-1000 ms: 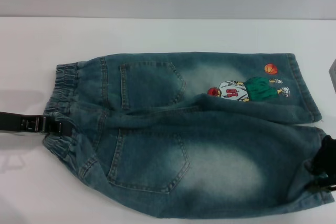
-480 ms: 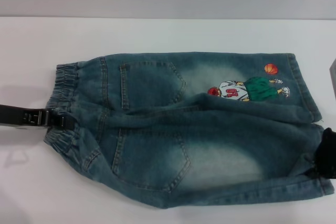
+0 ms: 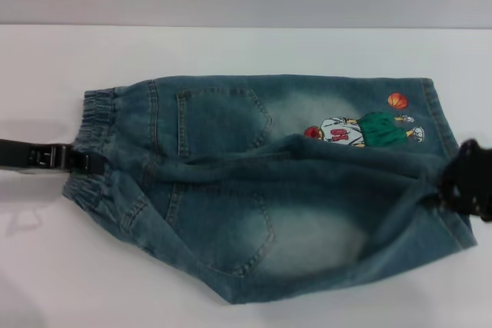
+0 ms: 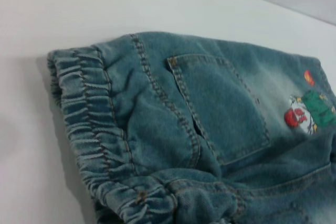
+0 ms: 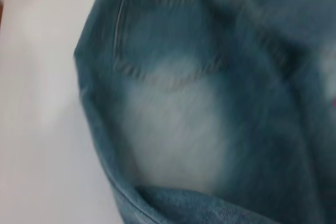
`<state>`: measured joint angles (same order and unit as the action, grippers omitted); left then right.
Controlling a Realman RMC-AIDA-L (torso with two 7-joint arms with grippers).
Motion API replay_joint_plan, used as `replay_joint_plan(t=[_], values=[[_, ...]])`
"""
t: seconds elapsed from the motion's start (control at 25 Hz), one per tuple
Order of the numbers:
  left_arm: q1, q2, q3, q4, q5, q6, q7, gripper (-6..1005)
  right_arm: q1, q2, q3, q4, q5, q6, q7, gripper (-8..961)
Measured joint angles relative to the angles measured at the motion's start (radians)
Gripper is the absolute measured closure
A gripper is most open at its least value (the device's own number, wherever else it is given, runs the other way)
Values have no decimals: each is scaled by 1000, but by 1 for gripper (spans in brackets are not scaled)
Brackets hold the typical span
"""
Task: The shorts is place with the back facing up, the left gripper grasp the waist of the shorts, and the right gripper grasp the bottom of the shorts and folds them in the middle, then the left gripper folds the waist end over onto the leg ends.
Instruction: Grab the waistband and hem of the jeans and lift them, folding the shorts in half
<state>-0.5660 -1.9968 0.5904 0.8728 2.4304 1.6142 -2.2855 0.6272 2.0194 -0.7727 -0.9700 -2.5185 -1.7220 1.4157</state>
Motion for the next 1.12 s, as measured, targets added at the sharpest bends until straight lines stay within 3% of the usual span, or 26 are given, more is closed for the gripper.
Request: replay_joint_plan(t=[0.32,0.56,1.12], values=[[1,14,-103,3,-27,-15,8,915,-83,-18,130,14,304,50,-124,918],[18,19,-132,8,-89,-38,11,914,-110,-29,150,67,419,127,-149,912],[22,5,-128,5,-182,-126,13,911,-122,-8,179,179,533,366,-217,898]])
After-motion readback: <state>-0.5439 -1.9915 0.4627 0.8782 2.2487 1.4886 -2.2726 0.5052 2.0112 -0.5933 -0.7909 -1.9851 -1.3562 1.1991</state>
